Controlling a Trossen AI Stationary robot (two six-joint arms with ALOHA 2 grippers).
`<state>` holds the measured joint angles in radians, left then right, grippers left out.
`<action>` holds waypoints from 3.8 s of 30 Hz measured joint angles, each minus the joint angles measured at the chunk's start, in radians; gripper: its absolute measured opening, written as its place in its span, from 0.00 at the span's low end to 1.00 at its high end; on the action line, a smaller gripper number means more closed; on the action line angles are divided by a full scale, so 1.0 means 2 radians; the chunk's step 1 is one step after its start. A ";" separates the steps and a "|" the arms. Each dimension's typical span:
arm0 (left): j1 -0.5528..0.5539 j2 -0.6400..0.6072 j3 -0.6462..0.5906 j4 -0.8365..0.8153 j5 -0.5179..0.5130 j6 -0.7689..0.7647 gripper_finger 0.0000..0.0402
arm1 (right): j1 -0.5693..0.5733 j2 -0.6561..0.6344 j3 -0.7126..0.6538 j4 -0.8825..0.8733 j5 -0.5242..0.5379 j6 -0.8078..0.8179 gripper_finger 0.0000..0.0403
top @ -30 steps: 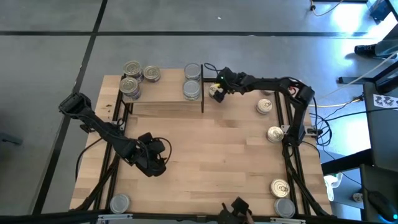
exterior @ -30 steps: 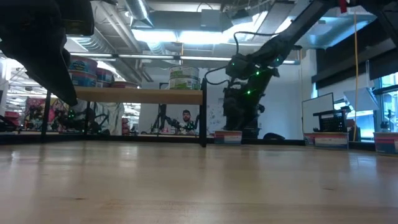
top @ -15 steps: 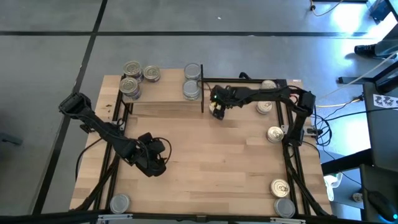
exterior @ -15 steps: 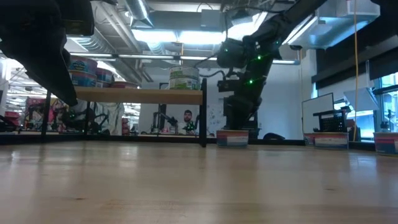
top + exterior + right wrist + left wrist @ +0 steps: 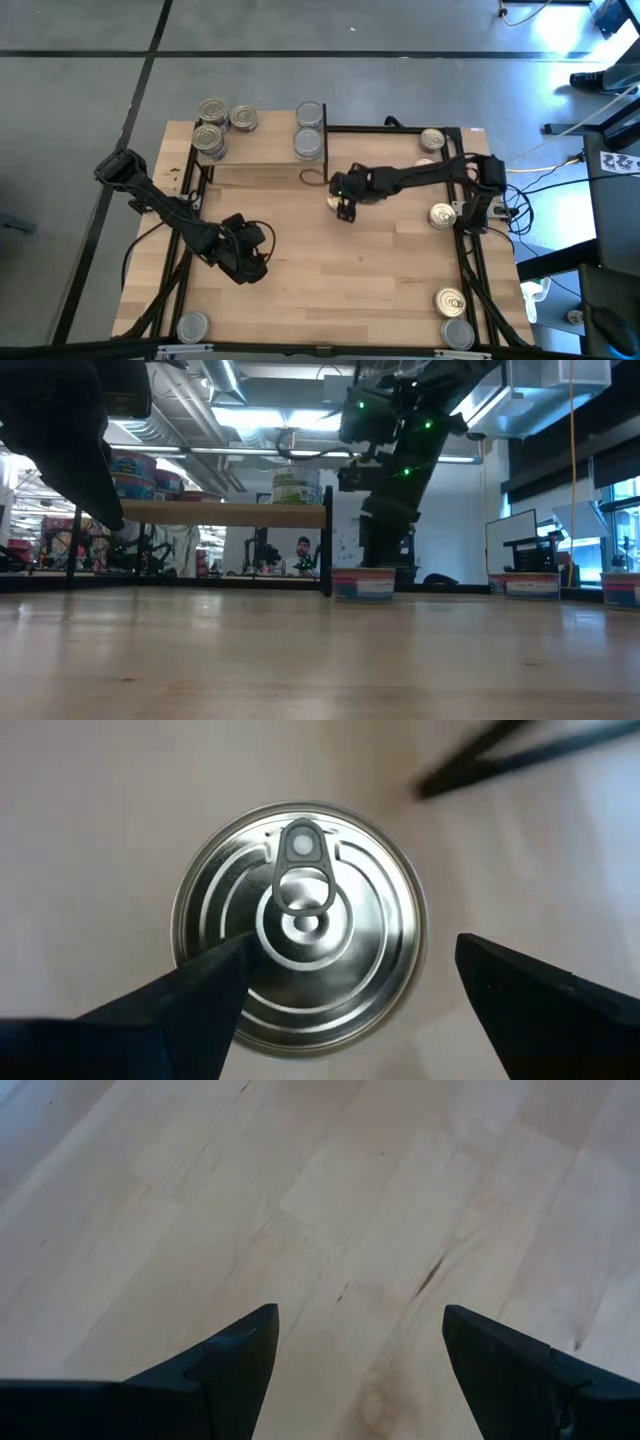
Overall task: Stack canned seafood by type on shelf
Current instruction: Stack the blue tuna can on top of the blue tuna can on the shelf
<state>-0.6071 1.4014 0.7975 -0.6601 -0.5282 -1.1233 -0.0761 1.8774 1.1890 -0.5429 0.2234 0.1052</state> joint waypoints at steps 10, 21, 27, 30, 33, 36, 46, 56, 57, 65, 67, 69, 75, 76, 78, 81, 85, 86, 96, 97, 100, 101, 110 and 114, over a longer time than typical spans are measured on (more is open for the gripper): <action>0.000 0.000 0.000 0.009 0.000 0.000 0.69 | 0.086 0.004 -0.002 0.109 -0.020 0.021 0.87; 0.009 0.000 -0.015 0.094 -0.045 0.055 0.69 | 0.099 0.042 -0.001 0.238 -0.060 0.022 0.87; 0.035 0.000 -0.036 0.177 -0.049 0.113 0.69 | 0.102 0.029 0.002 0.232 -0.056 -0.011 0.87; 0.048 0.004 -0.036 0.204 -0.049 0.148 0.69 | 0.104 -0.003 0.003 0.213 -0.055 -0.028 0.87; 0.065 0.015 -0.036 0.246 -0.049 0.194 0.69 | 0.109 -0.038 0.004 0.173 -0.050 -0.037 0.87; 0.079 0.032 -0.036 0.295 -0.049 0.243 0.69 | 0.120 -0.066 -0.011 0.151 -0.043 -0.046 0.87; 0.132 0.101 -0.035 0.392 0.010 0.339 0.49 | 0.143 -0.112 -0.139 0.265 -0.043 -0.036 0.87; 0.157 0.125 -0.034 0.394 0.042 0.356 0.17 | 0.143 -0.111 -0.175 0.329 -0.046 -0.019 0.87; 0.157 0.128 -0.034 0.394 0.042 0.360 0.15 | 0.143 -0.111 -0.175 0.329 -0.046 -0.019 0.87; 0.155 0.138 -0.034 0.390 0.041 0.364 0.08 | 0.143 -0.111 -0.175 0.329 -0.046 -0.020 0.87; 0.151 0.138 -0.034 0.389 0.038 0.371 0.07 | 0.143 -0.111 -0.175 0.327 -0.046 -0.020 0.87; 0.146 0.138 -0.035 0.389 0.034 0.377 0.06 | 0.143 -0.111 -0.175 0.327 -0.046 -0.020 0.87; 0.138 0.136 -0.086 0.471 0.015 0.355 0.02 | 0.143 -0.111 -0.175 0.331 -0.046 -0.029 0.87; 0.138 0.136 -0.099 0.492 0.015 0.349 0.01 | 0.143 -0.111 -0.175 0.333 -0.047 -0.030 0.87; 0.138 0.136 -0.120 0.529 0.017 0.341 0.01 | 0.143 -0.111 -0.175 0.337 -0.046 -0.031 0.87; 0.137 0.135 -0.137 0.547 0.017 0.333 0.01 | 0.143 -0.111 -0.175 0.337 -0.046 -0.032 0.87; 0.137 0.135 -0.146 0.551 0.016 0.327 0.01 | 0.143 -0.111 -0.175 0.337 -0.046 -0.033 0.87; 0.137 0.135 -0.146 0.551 0.016 0.327 0.01 | 0.143 -0.111 -0.175 0.337 -0.046 -0.037 0.87; 0.137 0.136 -0.147 0.559 0.019 0.338 0.01 | 0.158 -0.093 -0.174 0.388 -0.034 -0.166 0.87; 0.137 0.136 -0.148 0.559 0.018 0.338 0.01 | 0.161 -0.087 -0.174 0.391 -0.029 -0.183 0.87; 0.136 0.137 -0.148 0.559 0.015 0.338 0.01 | 0.166 -0.066 -0.174 0.423 -0.011 -0.239 0.87; 0.136 0.137 -0.148 0.559 0.014 0.338 0.01 | 0.168 -0.060 -0.173 0.426 -0.003 -0.255 0.87; 0.135 0.137 -0.161 0.577 0.010 0.316 0.01 | 0.169 0.002 -0.130 0.424 0.036 -0.363 0.87; 0.131 0.137 -0.181 0.614 0.003 0.300 0.01 | 0.169 0.021 -0.109 0.405 0.042 -0.394 0.87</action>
<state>-0.3452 1.6749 0.4352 0.5670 -0.5224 -0.5230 0.2619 1.9191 0.9719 0.2675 0.3078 -0.6829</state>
